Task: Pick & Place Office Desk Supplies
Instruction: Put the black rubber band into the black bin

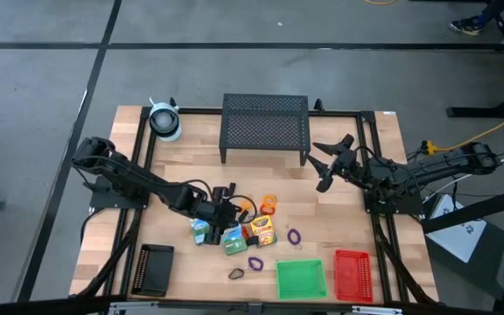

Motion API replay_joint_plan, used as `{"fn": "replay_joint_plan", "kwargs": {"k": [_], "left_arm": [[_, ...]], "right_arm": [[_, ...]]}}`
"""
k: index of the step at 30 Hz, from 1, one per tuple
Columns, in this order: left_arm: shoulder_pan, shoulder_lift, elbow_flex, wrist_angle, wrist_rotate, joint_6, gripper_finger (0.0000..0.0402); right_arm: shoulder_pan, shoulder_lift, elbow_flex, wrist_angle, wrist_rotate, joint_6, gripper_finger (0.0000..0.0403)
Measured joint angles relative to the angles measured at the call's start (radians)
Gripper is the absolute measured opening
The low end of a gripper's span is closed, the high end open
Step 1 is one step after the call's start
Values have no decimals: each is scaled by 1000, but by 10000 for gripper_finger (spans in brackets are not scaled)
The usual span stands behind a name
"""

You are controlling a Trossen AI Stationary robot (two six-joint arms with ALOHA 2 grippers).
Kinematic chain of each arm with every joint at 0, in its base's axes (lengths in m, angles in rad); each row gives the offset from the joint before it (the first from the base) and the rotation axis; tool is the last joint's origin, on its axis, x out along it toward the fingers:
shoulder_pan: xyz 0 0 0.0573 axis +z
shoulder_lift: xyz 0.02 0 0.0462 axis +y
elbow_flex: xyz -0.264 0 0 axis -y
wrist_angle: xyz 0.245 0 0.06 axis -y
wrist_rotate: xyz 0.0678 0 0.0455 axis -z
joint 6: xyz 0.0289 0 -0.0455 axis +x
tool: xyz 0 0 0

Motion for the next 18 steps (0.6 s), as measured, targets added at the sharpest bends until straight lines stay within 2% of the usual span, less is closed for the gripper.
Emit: {"fn": "replay_joint_plan", "kwargs": {"k": [5, 12, 18], "left_arm": [[-2, 34, 0, 15, 51, -22, 216], [11, 114, 0, 44, 71, -13, 214], [28, 128, 0, 53, 75, -2, 209]], "right_arm": [[0, 0, 0, -5, 0, 0, 215], [0, 0, 0, -17, -1, 0, 215], [0, 0, 0, -19, 0, 0, 215]]}}
